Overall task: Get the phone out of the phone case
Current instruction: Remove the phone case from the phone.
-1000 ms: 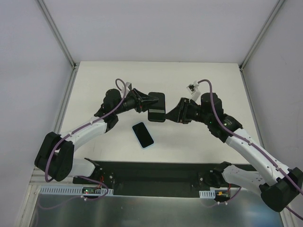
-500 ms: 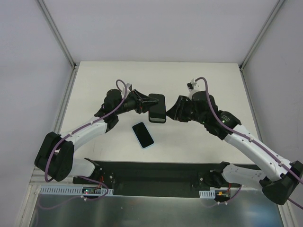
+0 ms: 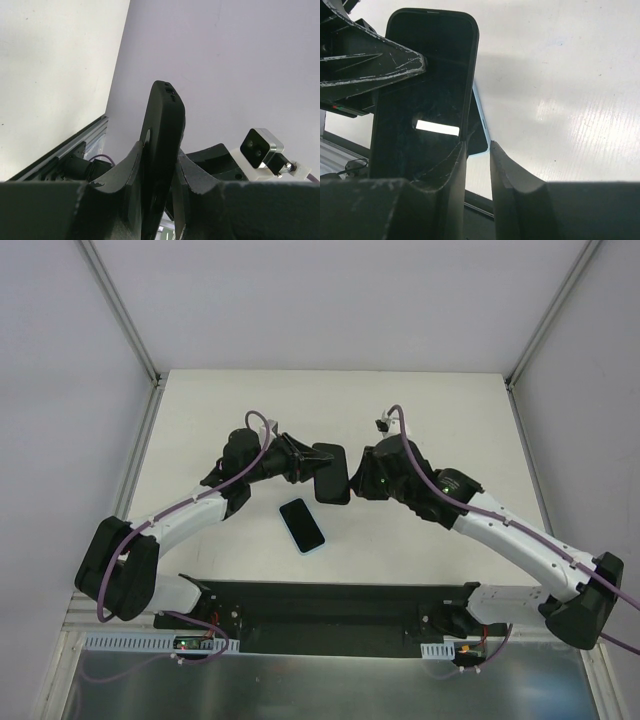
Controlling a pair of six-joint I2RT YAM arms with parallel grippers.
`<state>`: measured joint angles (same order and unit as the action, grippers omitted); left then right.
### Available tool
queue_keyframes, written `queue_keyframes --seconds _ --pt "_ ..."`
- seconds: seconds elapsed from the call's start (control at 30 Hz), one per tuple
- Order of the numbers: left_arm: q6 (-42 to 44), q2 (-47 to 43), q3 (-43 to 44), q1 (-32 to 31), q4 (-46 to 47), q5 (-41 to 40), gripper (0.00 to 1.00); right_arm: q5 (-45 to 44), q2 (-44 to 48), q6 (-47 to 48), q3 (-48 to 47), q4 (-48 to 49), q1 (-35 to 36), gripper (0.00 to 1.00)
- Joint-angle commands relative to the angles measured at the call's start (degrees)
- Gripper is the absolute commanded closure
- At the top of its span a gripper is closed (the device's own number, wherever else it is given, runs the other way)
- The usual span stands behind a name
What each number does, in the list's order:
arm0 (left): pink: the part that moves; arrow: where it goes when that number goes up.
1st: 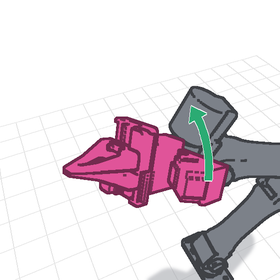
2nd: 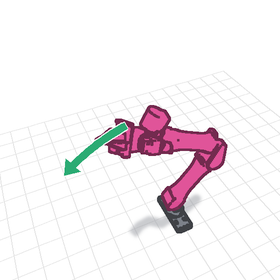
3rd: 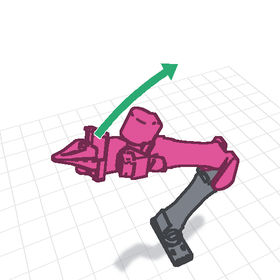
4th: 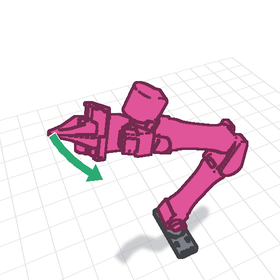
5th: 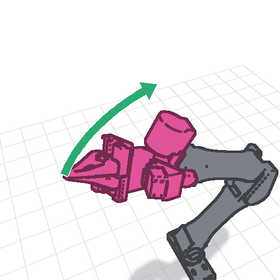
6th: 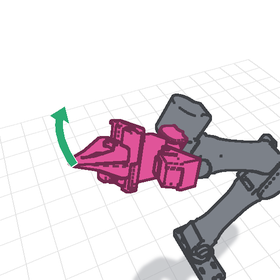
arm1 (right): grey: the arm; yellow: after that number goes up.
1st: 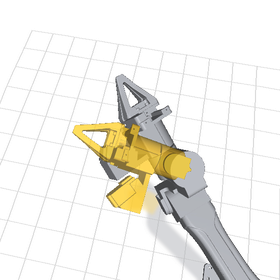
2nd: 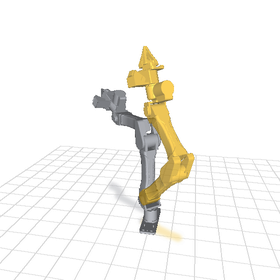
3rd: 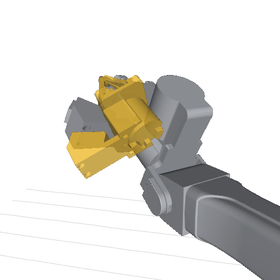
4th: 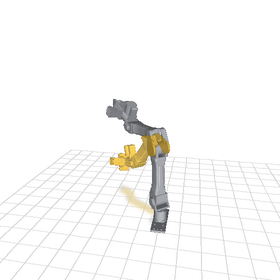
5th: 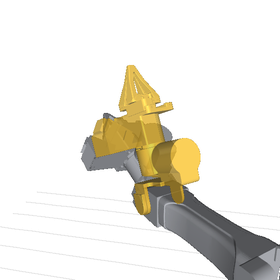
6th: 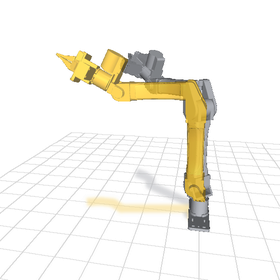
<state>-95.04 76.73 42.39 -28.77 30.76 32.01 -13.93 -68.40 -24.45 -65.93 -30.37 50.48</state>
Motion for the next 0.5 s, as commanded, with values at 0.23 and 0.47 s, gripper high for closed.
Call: queue_keyframes --seconds 0.23,0.47 --pt "-8.8 -4.0 5.4 1.3 19.5 3.0 1.0 4.5 -6.1 2.3 7.0 -6.3 0.0 0.75" --pt "-14.5 -1.8 3.8 2.0 31.4 2.5 1.0 12.0 -7.6 -0.5 12.0 1.8 -0.5 0.75"
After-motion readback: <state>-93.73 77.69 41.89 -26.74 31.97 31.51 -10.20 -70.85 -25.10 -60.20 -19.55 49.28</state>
